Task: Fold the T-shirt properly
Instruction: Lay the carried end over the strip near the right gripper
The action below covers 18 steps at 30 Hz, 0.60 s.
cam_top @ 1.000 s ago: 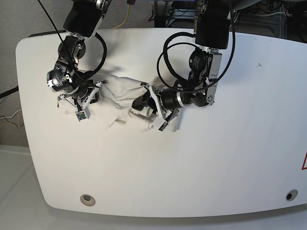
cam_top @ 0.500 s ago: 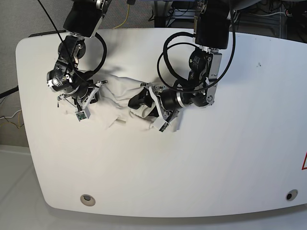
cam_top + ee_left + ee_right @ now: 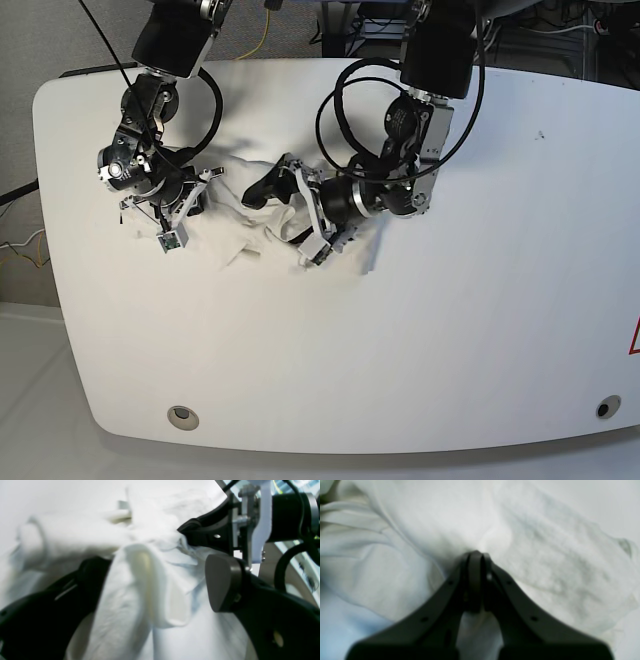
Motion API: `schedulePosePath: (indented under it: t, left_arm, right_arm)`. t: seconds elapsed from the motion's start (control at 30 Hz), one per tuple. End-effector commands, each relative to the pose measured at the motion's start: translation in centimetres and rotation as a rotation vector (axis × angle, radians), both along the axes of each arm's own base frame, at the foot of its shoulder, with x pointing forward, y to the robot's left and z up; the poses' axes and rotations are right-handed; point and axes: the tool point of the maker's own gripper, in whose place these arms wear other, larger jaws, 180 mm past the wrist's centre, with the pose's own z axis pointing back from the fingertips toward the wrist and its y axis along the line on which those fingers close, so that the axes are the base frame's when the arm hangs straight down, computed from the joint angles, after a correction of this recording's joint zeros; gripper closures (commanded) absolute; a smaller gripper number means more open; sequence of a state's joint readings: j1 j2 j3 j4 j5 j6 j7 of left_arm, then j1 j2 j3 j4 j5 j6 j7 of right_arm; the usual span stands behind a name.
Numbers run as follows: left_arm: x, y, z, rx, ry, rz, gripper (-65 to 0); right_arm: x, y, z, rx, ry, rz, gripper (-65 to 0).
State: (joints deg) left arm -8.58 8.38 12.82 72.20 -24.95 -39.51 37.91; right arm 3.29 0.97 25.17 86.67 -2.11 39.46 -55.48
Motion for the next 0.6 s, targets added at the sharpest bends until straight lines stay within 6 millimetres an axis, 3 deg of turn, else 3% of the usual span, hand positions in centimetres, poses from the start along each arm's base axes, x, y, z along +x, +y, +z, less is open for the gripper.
schedulePosePath:
  t: [0.0,0.57]
  left_arm:
    - [0.5,-1.3,1.8,-0.029,-0.064,-0.021,-55.3]
    - [-0.4,-2.7,2.0,-0.023,-0.086,-0.075,-55.1]
  right_arm:
    - [-3.7,-1.4,-2.4,-0.089,0.185,0.014,0.0]
    - [-4.3,-1.3,-2.8,-0.089,0.197,0.018,0.0]
